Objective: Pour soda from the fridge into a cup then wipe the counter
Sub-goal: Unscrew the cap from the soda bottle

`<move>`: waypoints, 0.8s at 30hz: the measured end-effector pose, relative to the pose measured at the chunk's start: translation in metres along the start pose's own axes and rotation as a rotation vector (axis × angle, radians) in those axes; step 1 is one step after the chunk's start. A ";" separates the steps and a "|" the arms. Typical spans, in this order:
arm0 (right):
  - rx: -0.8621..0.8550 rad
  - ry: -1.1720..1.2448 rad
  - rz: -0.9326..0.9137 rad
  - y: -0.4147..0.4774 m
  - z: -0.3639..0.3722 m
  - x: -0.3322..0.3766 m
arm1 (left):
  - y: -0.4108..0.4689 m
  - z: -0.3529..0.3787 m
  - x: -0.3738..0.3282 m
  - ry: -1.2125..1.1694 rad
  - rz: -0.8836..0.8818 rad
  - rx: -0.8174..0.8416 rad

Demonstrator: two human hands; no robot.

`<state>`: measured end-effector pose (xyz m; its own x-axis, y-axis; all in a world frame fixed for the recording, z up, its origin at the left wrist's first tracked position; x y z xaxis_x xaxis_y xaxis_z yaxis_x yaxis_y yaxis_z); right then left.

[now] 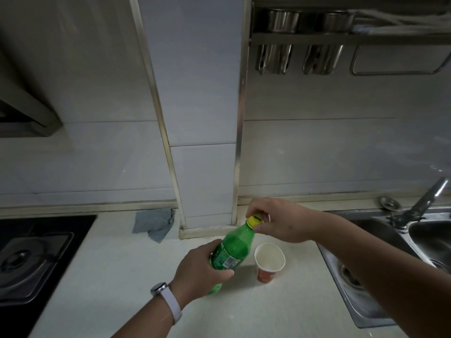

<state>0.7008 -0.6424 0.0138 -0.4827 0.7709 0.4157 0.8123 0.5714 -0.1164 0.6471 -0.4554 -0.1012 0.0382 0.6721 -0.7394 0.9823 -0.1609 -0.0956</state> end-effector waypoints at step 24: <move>-0.045 0.076 0.067 0.000 0.012 -0.018 | 0.002 0.004 0.005 0.004 -0.026 0.055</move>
<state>0.7059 -0.6525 -0.0047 -0.4017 0.7823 0.4761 0.8568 0.5046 -0.1061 0.6482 -0.4550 -0.1072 0.0140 0.6793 -0.7338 0.9713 -0.1834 -0.1512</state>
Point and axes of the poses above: each hand's wrist, its own y-axis towards the middle knuckle, its own z-axis out of the palm, x = y × z, the point moved 5 cm from there along y, towards the middle knuckle
